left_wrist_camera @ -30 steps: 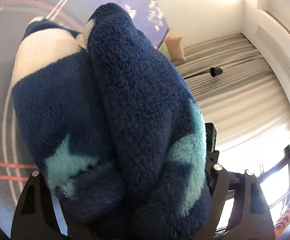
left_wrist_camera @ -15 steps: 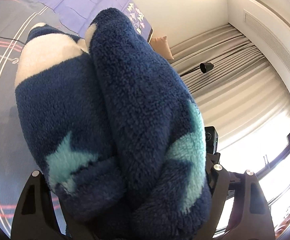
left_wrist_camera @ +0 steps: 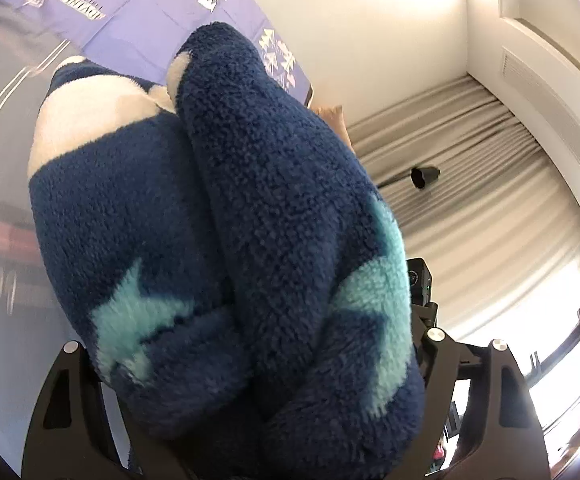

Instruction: Fold small clothes

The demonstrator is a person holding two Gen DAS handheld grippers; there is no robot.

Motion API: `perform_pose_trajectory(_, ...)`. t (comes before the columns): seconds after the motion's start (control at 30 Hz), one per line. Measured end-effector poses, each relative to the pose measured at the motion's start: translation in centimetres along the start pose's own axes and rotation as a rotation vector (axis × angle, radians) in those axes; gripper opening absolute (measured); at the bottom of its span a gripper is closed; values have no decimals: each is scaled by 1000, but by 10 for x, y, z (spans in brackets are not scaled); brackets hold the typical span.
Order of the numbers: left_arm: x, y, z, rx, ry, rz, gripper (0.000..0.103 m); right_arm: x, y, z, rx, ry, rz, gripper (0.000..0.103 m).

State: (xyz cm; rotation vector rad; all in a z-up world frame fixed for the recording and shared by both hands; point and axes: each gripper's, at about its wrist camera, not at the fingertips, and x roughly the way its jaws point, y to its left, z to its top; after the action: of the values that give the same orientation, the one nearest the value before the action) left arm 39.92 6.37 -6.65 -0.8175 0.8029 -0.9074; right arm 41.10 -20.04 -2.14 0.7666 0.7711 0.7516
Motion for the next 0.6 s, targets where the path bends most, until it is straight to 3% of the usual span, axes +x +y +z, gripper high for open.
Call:
perform_pose_trajectory(0.17, 46, 43, 83, 50, -18, -18, 83, 43, -35, 73, -53, -25, 2, 76)
perform_pose_trajectory(0.33, 111, 131, 160, 6, -41, 15, 83, 103, -119, 140, 18, -52, -42, 76)
perform_pose_trajectory(0.43, 150, 180, 176, -17, -13, 74, 84, 134, -165, 161, 25, -20, -141, 76)
perform_pose_trajectory(0.5, 168, 209, 180, -58, 11, 126, 84, 149, -195, 159, 74, 8, -160, 76)
perform_pose_trajectory(0.6, 181, 232, 172, -43, 20, 193, 84, 157, -228, 149, 137, 20, -197, 77)
